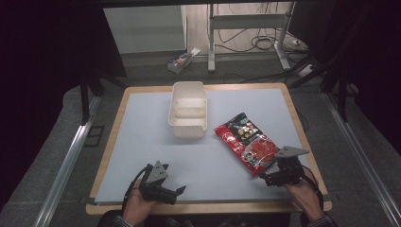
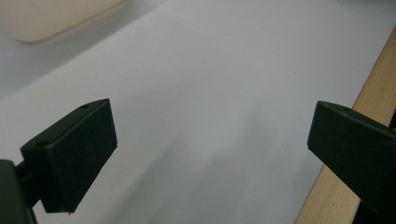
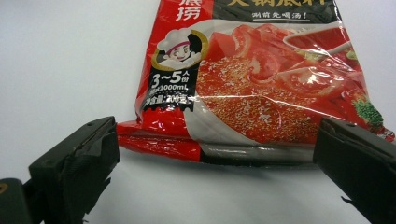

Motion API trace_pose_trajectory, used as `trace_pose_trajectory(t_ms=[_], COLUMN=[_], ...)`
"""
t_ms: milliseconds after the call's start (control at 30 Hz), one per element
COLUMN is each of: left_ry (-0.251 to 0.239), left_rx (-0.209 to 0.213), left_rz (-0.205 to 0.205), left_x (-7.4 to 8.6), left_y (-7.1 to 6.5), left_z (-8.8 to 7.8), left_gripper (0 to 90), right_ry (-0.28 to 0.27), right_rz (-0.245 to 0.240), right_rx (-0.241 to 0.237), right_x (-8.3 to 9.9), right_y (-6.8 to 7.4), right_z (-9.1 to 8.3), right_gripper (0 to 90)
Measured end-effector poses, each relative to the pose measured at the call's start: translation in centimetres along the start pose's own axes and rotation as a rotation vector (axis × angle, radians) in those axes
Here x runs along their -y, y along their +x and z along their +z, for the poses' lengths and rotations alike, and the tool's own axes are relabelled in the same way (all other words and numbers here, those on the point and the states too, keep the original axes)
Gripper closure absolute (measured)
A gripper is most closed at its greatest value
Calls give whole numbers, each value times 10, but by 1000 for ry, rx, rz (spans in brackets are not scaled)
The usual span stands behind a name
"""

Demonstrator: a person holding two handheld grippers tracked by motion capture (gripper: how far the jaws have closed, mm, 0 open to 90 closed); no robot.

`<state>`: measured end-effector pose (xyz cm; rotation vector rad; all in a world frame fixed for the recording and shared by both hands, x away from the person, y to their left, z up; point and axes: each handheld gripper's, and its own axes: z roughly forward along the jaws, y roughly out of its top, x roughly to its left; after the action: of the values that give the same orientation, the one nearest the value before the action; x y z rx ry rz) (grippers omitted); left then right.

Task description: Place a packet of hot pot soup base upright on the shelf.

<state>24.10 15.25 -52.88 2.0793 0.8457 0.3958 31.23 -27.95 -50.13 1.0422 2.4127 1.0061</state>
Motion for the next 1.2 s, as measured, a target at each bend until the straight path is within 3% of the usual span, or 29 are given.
trace_pose_trajectory(t_ms=[333,533,633,800,900,933,967,1067,1133,1200], left_ry=[14,26,29,30,31,33,34,40,41,42], left_rx=[-3,-5,-6,-7,-9,-10,-10,-12,-14,-13], left_rz=[12,23,23,24,24,24,26,30,31,31], left_x=[0,0,1,1,1,1,1,1,1,1], left_y=[-1,-1,-1,-2,-2,-2,-2,-3,-3,-3], left_z=[2,2,3,3,4,4,4,5,5,6], left_gripper=[12,12,12,12,12,12,12,12,12,12], right_ry=[28,17,40,53,44,31,31,15,28,37], right_rz=[17,5,3,42,64,81,81,105,89,86], right_rx=[19,26,19,35,45,47,47,34,33,33], right_x=[-2,-8,-11,-16,-20,-23,-23,-27,-28,-29], right_y=[-1,-2,-3,-6,-8,-11,-11,-16,-21,-22], right_z=[0,0,2,7,6,3,3,-1,-1,-1], right_gripper=[6,27,14,15,116,259,259,408,513,539])
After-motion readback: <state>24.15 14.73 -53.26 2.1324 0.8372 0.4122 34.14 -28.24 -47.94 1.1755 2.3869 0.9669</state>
